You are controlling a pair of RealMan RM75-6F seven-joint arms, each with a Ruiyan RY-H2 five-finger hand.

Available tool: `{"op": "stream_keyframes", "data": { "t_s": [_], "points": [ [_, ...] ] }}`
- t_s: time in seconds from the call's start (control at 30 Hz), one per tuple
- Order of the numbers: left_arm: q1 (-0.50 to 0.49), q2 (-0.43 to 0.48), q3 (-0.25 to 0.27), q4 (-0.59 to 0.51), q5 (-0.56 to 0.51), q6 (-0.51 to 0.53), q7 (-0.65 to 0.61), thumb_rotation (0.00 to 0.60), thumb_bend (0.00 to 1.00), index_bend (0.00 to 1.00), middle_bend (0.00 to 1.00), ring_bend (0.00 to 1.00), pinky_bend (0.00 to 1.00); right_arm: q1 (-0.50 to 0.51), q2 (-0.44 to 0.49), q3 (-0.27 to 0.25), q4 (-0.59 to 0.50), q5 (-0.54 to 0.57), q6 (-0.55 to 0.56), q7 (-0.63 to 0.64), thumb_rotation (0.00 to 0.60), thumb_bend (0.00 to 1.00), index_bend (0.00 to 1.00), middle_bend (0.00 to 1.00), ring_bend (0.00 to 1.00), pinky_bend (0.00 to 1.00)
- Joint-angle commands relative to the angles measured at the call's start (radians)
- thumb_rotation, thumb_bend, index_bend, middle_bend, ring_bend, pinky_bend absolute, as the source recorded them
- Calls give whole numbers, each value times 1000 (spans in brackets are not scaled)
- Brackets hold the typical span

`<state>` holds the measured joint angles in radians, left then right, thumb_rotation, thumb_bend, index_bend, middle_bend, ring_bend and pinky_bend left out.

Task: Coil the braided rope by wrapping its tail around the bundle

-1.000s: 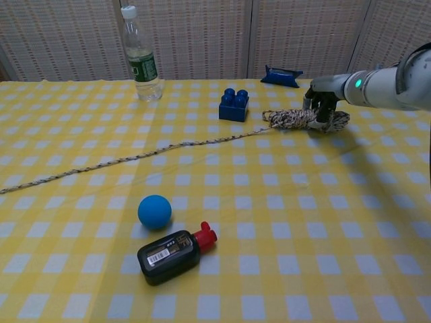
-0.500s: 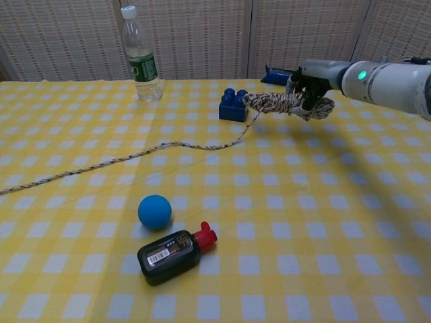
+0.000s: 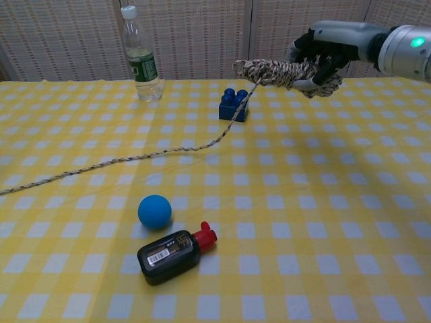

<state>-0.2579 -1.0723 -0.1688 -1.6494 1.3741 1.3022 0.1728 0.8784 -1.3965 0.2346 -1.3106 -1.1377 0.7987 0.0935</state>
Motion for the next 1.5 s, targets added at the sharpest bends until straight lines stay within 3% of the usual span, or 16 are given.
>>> {"op": "stream_keyframes", "data": {
  "t_s": [0.03, 0.17, 0.27, 0.43, 0.87, 1.5],
  "points": [
    [-48, -35, -19, 35, 2, -41, -5, 600, 279, 385, 445, 484, 316, -31, 52, 0, -67, -20, 35, -9, 600, 487, 650, 612, 455, 486],
    [-116, -80, -25, 86, -12, -119, 22, 600, 279, 451, 623, 647, 686, -49, 81, 3, -119, -20, 57, -24, 600, 487, 652, 612, 455, 486],
    [-156, -106, -21, 117, -46, -183, 61, 600, 278, 469, 721, 727, 814, -61, 92, 2, -146, -23, 69, -29, 600, 487, 654, 612, 455, 486],
    [-190, -145, -2, 146, -98, -249, 119, 600, 279, 477, 784, 780, 869, -74, 95, -2, -161, -28, 79, -34, 600, 487, 657, 612, 457, 486],
    [-239, -260, 29, 220, -148, -300, 169, 600, 278, 549, 926, 893, 964, -79, 75, -1, -160, -27, 73, -36, 600, 487, 658, 612, 458, 486],
    [-295, -329, 45, 234, -343, -377, 281, 600, 277, 572, 943, 910, 969, -91, 63, -5, -142, -42, 62, -16, 600, 487, 662, 612, 459, 486]
  ]
}}
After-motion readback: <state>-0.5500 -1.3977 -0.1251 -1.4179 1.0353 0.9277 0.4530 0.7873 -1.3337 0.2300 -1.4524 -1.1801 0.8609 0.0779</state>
